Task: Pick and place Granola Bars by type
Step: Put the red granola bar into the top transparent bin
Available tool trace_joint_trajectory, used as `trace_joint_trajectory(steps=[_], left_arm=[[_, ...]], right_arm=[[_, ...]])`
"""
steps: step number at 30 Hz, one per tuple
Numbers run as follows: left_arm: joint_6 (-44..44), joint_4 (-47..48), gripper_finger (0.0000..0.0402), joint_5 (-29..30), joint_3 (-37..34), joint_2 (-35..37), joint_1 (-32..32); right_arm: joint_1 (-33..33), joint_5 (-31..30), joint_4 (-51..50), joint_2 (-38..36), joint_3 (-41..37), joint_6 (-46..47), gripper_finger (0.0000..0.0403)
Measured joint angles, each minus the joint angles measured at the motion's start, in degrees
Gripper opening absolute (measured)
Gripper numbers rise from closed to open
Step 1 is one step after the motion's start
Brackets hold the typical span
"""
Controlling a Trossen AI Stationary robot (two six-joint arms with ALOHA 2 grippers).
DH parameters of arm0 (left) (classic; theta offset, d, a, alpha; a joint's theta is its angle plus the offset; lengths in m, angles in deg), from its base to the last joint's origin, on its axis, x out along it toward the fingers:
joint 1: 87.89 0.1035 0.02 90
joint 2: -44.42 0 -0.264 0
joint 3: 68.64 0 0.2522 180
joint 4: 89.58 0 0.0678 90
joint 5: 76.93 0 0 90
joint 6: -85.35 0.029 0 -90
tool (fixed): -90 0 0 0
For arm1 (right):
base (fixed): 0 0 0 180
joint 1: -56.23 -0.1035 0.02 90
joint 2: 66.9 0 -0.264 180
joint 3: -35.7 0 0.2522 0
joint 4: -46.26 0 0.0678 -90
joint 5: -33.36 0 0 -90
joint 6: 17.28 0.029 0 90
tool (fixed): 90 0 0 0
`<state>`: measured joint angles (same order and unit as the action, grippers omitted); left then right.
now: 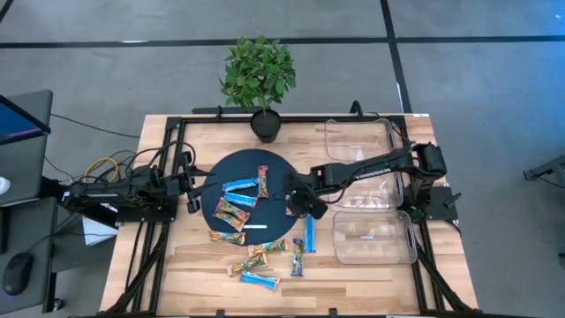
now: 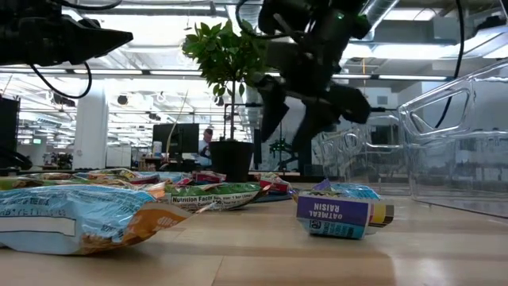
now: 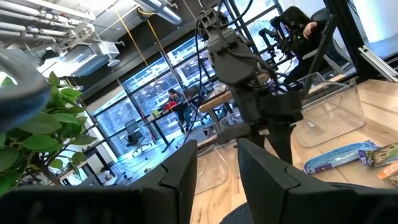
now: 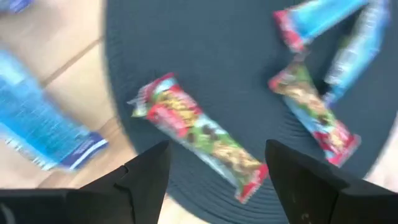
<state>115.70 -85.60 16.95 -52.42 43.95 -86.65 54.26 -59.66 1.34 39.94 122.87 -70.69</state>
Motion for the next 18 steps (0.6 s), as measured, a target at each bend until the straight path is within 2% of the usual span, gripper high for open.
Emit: trace_joint_trajectory(steps=[11, 18], left_arm=[[0.5, -0.2, 0.0112, 0.0, 0.0, 0.0, 0.0], [0.3, -0.1, 0.0112, 0.0, 0.0, -0.2, 0.0]], right_arm=[[-1.5, -12.0, 1.7, 6.2, 0.6, -7.7, 0.0255], [-1.5, -12.7, 3.0, 6.9, 0.7, -8.6, 0.0255]])
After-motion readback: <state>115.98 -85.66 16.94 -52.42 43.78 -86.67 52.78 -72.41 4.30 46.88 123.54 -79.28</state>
